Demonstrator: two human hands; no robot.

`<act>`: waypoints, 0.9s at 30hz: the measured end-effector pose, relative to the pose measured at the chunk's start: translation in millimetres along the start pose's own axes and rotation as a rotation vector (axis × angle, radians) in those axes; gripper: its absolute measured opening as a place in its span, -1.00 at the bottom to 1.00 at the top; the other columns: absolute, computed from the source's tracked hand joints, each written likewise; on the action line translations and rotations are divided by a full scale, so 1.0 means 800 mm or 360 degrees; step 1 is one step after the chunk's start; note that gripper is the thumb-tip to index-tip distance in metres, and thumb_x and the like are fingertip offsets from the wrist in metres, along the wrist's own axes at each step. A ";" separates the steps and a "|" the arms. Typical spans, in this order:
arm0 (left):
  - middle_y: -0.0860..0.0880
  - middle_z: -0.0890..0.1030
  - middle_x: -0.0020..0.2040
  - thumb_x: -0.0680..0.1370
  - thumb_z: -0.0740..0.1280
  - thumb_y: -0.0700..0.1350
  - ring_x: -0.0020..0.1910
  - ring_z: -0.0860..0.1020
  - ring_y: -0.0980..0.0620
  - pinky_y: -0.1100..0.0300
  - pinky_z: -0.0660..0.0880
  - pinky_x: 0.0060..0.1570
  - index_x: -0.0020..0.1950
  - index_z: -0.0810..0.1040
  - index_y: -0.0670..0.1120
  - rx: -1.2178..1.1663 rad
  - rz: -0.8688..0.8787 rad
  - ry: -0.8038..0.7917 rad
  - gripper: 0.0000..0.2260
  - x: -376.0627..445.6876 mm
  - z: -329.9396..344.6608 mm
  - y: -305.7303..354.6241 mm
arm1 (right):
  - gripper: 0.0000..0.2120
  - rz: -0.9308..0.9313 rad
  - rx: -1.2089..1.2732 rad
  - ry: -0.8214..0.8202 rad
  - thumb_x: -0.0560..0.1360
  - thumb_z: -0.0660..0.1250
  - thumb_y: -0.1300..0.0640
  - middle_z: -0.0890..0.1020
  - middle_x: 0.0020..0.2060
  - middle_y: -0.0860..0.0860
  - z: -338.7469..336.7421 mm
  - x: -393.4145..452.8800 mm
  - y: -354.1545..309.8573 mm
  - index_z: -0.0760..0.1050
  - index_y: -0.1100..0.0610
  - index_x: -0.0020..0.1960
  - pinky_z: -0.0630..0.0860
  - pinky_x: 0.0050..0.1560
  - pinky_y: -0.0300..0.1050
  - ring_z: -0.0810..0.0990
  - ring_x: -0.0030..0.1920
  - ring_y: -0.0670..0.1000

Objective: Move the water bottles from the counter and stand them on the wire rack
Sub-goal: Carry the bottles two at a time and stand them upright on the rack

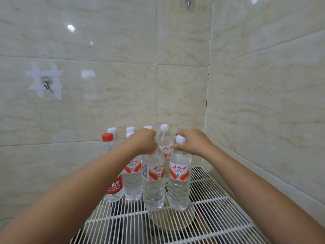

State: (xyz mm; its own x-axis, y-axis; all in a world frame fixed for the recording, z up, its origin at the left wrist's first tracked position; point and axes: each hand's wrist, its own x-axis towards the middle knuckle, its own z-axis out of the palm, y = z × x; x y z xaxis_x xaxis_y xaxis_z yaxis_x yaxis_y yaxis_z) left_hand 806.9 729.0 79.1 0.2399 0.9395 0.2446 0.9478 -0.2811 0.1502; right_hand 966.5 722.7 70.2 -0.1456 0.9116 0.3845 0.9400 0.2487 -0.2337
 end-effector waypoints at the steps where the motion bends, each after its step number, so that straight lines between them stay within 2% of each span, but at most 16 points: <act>1: -0.12 0.57 -0.01 0.58 0.20 -0.06 -0.05 0.50 -0.06 0.15 0.45 -0.05 0.17 0.49 -0.21 0.0130 -0.0034 -0.0010 -0.72 0.002 0.001 0.003 | -0.68 0.0008 -0.0034 -0.0009 0.44 0.34 -0.02 0.62 0.04 0.08 -0.001 0.003 -0.001 0.52 0.16 0.10 0.33 -0.15 -0.17 0.55 0.05 0.09; 3: -0.05 0.45 -0.26 0.57 0.23 0.01 -0.15 0.44 -0.02 0.18 0.41 -0.15 0.09 0.52 -0.22 0.0288 -0.0047 -0.0001 -0.69 0.006 0.002 0.007 | -0.68 0.0030 -0.0081 -0.0043 0.46 0.33 0.01 0.61 0.06 0.10 -0.005 0.008 -0.001 0.51 0.19 0.11 0.33 -0.13 -0.16 0.54 0.07 0.10; 4: -0.04 0.40 -0.30 0.55 0.27 0.00 -0.16 0.43 -0.02 0.19 0.39 -0.17 0.09 0.52 -0.23 0.0288 -0.0029 0.0017 -0.69 0.010 0.001 0.010 | -0.68 0.0037 -0.0083 -0.0056 0.46 0.34 0.03 0.60 0.08 0.11 -0.007 0.012 0.000 0.51 0.20 0.12 0.34 -0.12 -0.16 0.54 0.09 0.10; 7: -0.06 0.42 -0.19 0.51 0.33 -0.09 -0.13 0.40 -0.01 0.20 0.36 -0.13 0.11 0.53 -0.21 0.0135 0.0060 0.0067 -0.75 0.021 -0.001 0.018 | -0.66 0.0030 -0.0009 -0.0088 0.45 0.36 0.09 0.56 0.20 0.11 -0.012 0.022 0.005 0.50 0.19 0.19 0.40 0.03 -0.13 0.50 0.20 0.10; 9: -0.08 0.47 -0.13 0.50 0.35 -0.10 -0.09 0.44 -0.03 0.18 0.38 -0.12 0.01 0.52 -0.14 0.0076 0.0090 0.0060 -0.85 0.028 -0.002 0.022 | -0.60 -0.0009 0.0032 -0.0134 0.45 0.37 0.12 0.50 0.28 0.09 -0.012 0.028 0.007 0.46 0.17 0.26 0.39 0.18 -0.12 0.44 0.29 0.08; 10: -0.06 0.48 -0.19 0.50 0.35 -0.10 -0.09 0.46 -0.05 0.19 0.40 -0.15 -0.08 0.51 -0.13 0.0065 0.0086 0.0064 -0.89 0.032 -0.001 0.022 | -0.58 -0.0036 0.0031 -0.0156 0.44 0.37 0.13 0.49 0.30 0.09 -0.011 0.032 0.008 0.45 0.17 0.28 0.37 0.22 -0.11 0.43 0.31 0.07; 12: 0.01 0.38 -0.35 0.49 0.36 -0.11 -0.15 0.44 -0.05 0.25 0.34 -0.34 -0.33 0.38 -0.10 0.0024 0.0048 0.0093 -0.76 0.042 0.002 0.017 | -0.57 -0.0072 0.0047 -0.0162 0.44 0.37 0.14 0.48 0.31 0.09 -0.007 0.041 0.008 0.44 0.16 0.29 0.37 0.24 -0.11 0.42 0.32 0.07; 14: 0.04 0.31 -0.39 0.48 0.36 -0.13 -0.17 0.42 -0.04 0.26 0.31 -0.38 -0.41 0.24 -0.04 0.0000 0.0016 0.0115 -0.65 0.051 0.005 0.011 | -0.58 -0.0076 0.0090 -0.0133 0.44 0.37 0.16 0.48 0.30 0.09 -0.004 0.051 0.010 0.44 0.16 0.28 0.38 0.23 -0.10 0.43 0.31 0.07; 17: 0.02 0.33 -0.37 0.48 0.34 -0.15 -0.15 0.40 -0.03 0.21 0.33 -0.26 -0.42 0.19 -0.02 0.0011 -0.0039 0.0085 -0.61 0.061 0.008 0.001 | -0.58 -0.0078 0.0183 -0.0102 0.44 0.38 0.17 0.49 0.29 0.10 0.000 0.065 0.013 0.44 0.15 0.28 0.39 0.21 -0.11 0.45 0.29 0.08; 19: -0.05 0.42 -0.24 0.48 0.34 -0.15 -0.14 0.38 -0.02 0.21 0.33 -0.23 -0.42 0.20 -0.01 -0.0001 -0.0065 0.0061 -0.62 0.066 0.008 -0.008 | -0.58 -0.0097 0.0238 -0.0103 0.44 0.37 0.17 0.48 0.30 0.11 0.005 0.073 0.013 0.44 0.15 0.29 0.38 0.22 -0.13 0.44 0.30 0.07; 21: -0.06 0.44 -0.13 0.48 0.35 -0.15 -0.13 0.38 -0.01 0.21 0.33 -0.16 -0.35 0.38 -0.04 -0.0023 -0.0054 0.0078 -0.77 0.068 0.007 -0.013 | -0.58 -0.0131 0.0281 -0.0123 0.44 0.37 0.17 0.47 0.31 0.11 0.012 0.078 0.011 0.44 0.15 0.29 0.37 0.20 -0.16 0.44 0.30 0.08; 22: -0.05 0.44 -0.12 0.48 0.35 -0.15 -0.13 0.38 0.00 0.21 0.33 -0.14 -0.22 0.50 -0.07 -0.0026 -0.0038 0.0087 -0.91 0.069 0.007 -0.014 | -0.58 -0.0148 0.0303 -0.0136 0.45 0.37 0.17 0.47 0.32 0.11 0.016 0.080 0.010 0.44 0.15 0.29 0.36 0.17 -0.19 0.43 0.30 0.08; 23: -0.05 0.44 -0.11 0.48 0.36 -0.15 -0.12 0.38 0.01 0.21 0.33 -0.13 -0.10 0.56 -0.10 -0.0034 -0.0021 0.0105 -0.96 0.069 0.008 -0.014 | -0.59 -0.0164 0.0331 -0.0140 0.45 0.37 0.17 0.46 0.32 0.11 0.021 0.082 0.009 0.44 0.14 0.29 0.34 0.13 -0.22 0.43 0.30 0.08; 24: -0.04 0.43 -0.11 0.47 0.36 -0.15 -0.12 0.38 0.01 0.21 0.33 -0.12 -0.07 0.56 -0.09 -0.0035 -0.0019 0.0111 -0.94 0.071 0.009 -0.014 | -0.59 -0.0170 0.0362 -0.0131 0.45 0.36 0.17 0.46 0.32 0.12 0.025 0.082 0.007 0.44 0.14 0.29 0.33 0.10 -0.24 0.43 0.30 0.08; 25: -0.04 0.43 -0.11 0.47 0.36 -0.15 -0.12 0.38 0.01 0.21 0.33 -0.12 -0.14 0.50 -0.05 -0.0018 -0.0010 0.0117 -0.95 0.072 0.010 -0.015 | -0.59 -0.0174 0.0387 -0.0112 0.45 0.36 0.18 0.46 0.32 0.12 0.028 0.082 0.007 0.44 0.14 0.29 0.32 0.07 -0.24 0.44 0.28 0.09; 27: -0.05 0.45 -0.11 0.47 0.37 -0.13 -0.12 0.41 0.00 0.20 0.35 -0.13 -0.22 0.40 -0.03 0.0002 -0.0031 0.0109 -0.85 0.073 0.012 -0.015 | -0.58 -0.0166 0.0423 -0.0060 0.45 0.36 0.18 0.47 0.31 0.13 0.033 0.083 0.010 0.44 0.15 0.30 0.34 0.07 -0.24 0.46 0.26 0.09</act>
State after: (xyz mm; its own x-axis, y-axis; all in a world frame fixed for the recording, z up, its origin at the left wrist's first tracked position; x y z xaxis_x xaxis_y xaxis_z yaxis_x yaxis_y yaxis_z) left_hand 811.8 788.7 82.3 0.2068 0.9292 0.3064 0.9524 -0.2628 0.1543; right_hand 956.1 794.1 70.4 -0.2533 0.8869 0.3863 0.8060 0.4143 -0.4227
